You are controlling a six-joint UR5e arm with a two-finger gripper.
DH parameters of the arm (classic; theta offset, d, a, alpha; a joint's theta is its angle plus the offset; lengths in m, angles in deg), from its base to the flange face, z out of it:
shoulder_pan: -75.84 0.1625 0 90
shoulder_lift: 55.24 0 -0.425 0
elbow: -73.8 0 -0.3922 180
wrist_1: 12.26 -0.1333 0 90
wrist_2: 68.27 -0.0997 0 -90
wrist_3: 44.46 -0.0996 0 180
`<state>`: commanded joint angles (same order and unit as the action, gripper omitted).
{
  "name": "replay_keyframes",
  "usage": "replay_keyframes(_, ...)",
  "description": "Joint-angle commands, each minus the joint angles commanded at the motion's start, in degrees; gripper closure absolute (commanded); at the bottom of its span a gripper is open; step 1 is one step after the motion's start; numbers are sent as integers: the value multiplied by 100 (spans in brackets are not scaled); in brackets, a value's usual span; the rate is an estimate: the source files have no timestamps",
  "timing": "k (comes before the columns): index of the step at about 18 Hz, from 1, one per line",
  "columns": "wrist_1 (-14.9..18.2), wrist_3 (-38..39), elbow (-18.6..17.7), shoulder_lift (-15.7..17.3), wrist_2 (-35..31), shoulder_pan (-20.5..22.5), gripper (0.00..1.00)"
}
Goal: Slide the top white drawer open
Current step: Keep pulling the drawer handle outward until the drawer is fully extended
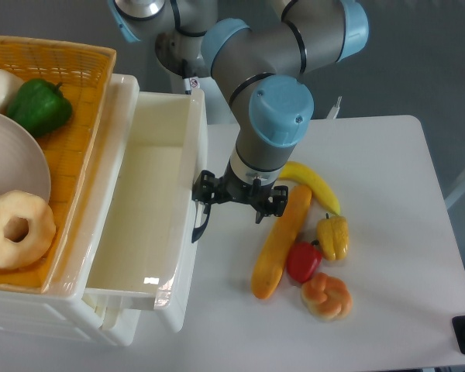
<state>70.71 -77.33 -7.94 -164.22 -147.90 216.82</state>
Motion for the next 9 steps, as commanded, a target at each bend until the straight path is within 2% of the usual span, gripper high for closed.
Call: replay_keyframes(9, -44, 0, 44, -26, 9, 79, 0)
